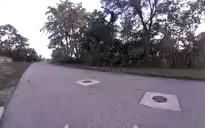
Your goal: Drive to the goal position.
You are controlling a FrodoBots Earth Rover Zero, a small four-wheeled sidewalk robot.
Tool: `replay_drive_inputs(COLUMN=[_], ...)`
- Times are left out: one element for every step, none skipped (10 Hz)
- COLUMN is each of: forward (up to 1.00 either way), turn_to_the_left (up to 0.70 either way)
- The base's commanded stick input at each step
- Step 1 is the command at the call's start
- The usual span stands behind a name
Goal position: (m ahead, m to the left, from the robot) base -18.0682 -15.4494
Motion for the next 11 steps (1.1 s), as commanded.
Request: replay_drive_inputs(forward=[0.7,0.7,0.7,0.7,0.7,0.7,0.7,0.7,0.7,0.7,0.7], turn_to_the_left=[0.35,0.35,0.35,0.35,0.35,0.35,0.35,0.35,0.35,0.35,0.35])
